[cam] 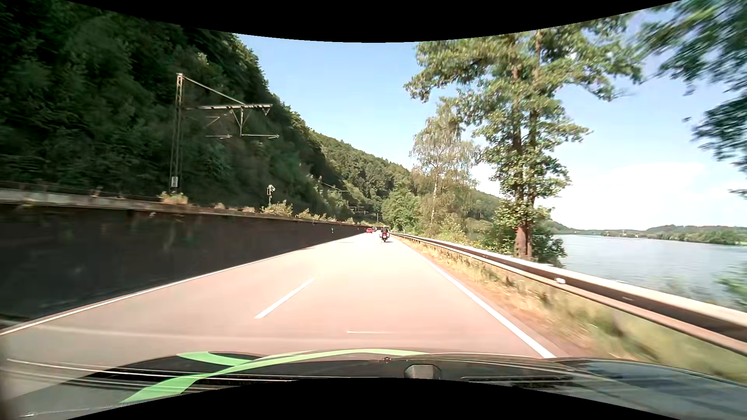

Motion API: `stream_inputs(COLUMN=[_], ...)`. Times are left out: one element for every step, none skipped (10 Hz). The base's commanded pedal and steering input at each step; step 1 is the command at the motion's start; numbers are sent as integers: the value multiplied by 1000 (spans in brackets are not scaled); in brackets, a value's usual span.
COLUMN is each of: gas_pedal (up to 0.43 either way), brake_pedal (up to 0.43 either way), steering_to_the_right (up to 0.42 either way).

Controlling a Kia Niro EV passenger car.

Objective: Follow the waypoints while adhering to traffic rules and regulations

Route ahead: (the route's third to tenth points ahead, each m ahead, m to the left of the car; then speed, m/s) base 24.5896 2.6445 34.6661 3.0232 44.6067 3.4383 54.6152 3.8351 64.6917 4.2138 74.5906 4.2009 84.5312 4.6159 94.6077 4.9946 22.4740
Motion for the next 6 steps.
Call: stream_inputs(gas_pedal=[150,150,130,87,20,0], brake_pedal=[0,0,0,0,0,0], steering_to_the_right=[-12,-11,-11,-11,-9,-8])
